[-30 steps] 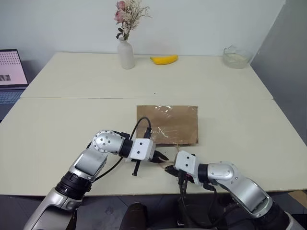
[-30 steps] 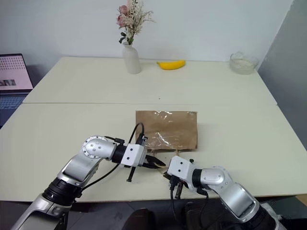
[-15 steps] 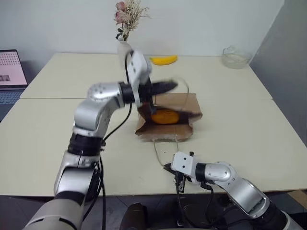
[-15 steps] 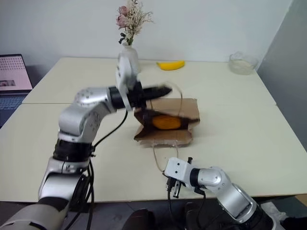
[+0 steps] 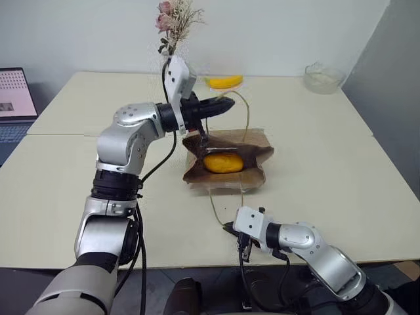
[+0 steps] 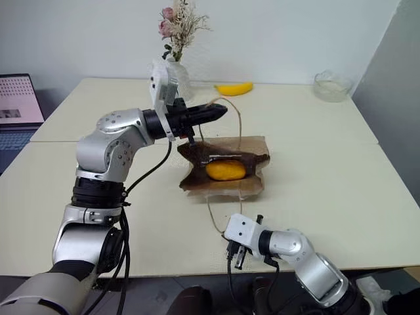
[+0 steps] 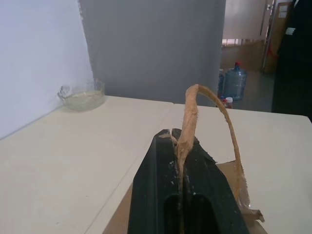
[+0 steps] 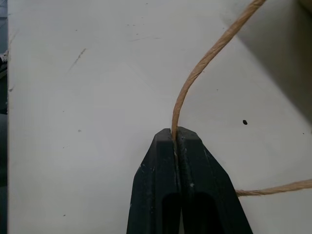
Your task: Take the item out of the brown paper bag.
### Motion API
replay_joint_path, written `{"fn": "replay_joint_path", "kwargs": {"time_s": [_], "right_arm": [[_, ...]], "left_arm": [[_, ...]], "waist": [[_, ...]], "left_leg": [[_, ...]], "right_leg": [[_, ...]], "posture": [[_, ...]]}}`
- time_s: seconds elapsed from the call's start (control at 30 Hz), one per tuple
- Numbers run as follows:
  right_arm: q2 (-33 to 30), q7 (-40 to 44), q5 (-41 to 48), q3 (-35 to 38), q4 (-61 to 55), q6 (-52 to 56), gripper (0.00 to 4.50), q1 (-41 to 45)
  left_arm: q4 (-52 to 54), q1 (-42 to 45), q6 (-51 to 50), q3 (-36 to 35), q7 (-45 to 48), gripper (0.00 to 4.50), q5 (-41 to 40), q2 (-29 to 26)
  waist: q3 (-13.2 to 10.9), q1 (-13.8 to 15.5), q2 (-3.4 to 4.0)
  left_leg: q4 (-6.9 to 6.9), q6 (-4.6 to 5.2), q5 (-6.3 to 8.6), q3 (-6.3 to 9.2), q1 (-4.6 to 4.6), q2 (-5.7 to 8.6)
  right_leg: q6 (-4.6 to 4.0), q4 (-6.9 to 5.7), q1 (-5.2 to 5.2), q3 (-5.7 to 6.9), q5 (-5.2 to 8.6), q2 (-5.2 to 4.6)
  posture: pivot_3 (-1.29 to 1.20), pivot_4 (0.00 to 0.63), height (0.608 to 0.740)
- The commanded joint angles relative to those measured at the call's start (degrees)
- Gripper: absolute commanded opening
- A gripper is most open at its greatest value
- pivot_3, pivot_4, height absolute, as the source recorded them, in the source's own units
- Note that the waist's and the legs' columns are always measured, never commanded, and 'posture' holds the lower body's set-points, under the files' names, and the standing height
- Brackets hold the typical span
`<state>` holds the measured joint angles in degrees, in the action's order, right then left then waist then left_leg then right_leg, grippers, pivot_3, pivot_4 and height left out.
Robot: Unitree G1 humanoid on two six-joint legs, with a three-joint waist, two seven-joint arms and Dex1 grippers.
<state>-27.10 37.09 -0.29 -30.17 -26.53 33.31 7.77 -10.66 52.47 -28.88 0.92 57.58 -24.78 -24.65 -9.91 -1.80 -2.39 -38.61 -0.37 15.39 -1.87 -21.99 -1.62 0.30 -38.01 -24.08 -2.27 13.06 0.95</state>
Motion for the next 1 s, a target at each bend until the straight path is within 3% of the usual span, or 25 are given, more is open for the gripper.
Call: {"fn": "replay_joint_path", "kwargs": {"time_s": [0.03, 0.27, 0.4, 0.5, 0.6, 0.73, 1.0], "right_arm": [[0.28, -1.56, 1.37, 4.25, -0.88, 2.83, 0.66, -1.22], [-1.15, -0.21, 6.55, 10.42, -10.35, 7.65, 3.11, -2.33], [-4.18, 4.22, 14.70, 16.75, -17.58, 12.51, 4.48, -1.76], [-4.04, 6.31, 25.68, 24.92, -22.14, 18.45, 4.48, -0.06], [-1.85, 3.74, 31.09, 28.21, -22.73, 22.49, 4.48, 4.07], [5.89, -6.65, 26.63, 23.18, -15.35, 23.56, 4.48, 10.88], [14.30, -17.30, 19.89, 17.49, -3.09, 21.68, 4.48, 15.94]], "left_arm": [[4.09, -0.12, -1.61, -0.30, 1.08, 0.00, -2.12, -0.40], [8.13, -2.40, -4.01, 0.35, 4.68, 0.00, -4.56, -1.19], [8.28, -2.57, -3.95, 0.78, 5.54, 0.00, -4.66, -1.24], [8.48, -2.89, -3.30, 1.30, 6.71, 0.00, -4.45, -1.48], [8.16, -2.87, -3.16, 1.33, 7.55, 0.00, -4.49, -1.50], [8.08, -2.54, -2.95, 1.42, 8.68, 0.00, -4.64, -1.61], [8.14, -2.11, -3.50, 0.76, 8.88, 0.00, -5.18, -2.17]], "waist": [[0.00, 0.02, 0.00], [-0.03, 0.09, 0.01], [-0.05, 0.10, 0.03], [-0.06, 0.11, 0.02], [-0.06, -0.07, 0.02], [-0.06, -0.12, 0.02], [-0.07, -0.01, 0.04]], "left_leg": [[0.00, 0.00, 0.00, 0.00, -0.01, 0.01], [0.02, -0.01, 0.01, 0.01, -0.16, 0.01], [0.05, -0.01, 0.01, 0.04, -0.19, 0.03], [0.09, -0.01, 0.01, 0.05, -0.19, 0.01], [0.14, -0.01, 0.01, 0.05, -0.16, 0.00], [0.32, -0.01, 0.01, 0.04, -0.07, 0.00], [0.52, -0.03, 0.00, 0.01, -0.36, 0.03]], "right_leg": [[0.00, 0.01, 0.00, 0.00, 0.00, 0.00], [0.00, 0.08, -0.11, 0.01, 0.02, -0.03], [0.00, 0.09, -0.11, 0.04, 0.02, -0.02], [0.00, 0.14, -0.10, 0.07, 0.02, -0.02], [0.00, 0.13, -0.11, 0.05, 0.02, -0.02], [-0.05, 0.14, -0.12, 0.04, 0.05, -0.01], [-0.15, 0.23, -0.40, 0.01, 0.11, -0.03]], "posture": [[0.00, 0.150, 0.740], [0.00, 0.150, 0.740], [0.00, 0.150, 0.740], [0.00, 0.150, 0.740], [0.00, 0.150, 0.740], [0.00, 0.150, 0.740], [0.00, 0.150, 0.740]]}}
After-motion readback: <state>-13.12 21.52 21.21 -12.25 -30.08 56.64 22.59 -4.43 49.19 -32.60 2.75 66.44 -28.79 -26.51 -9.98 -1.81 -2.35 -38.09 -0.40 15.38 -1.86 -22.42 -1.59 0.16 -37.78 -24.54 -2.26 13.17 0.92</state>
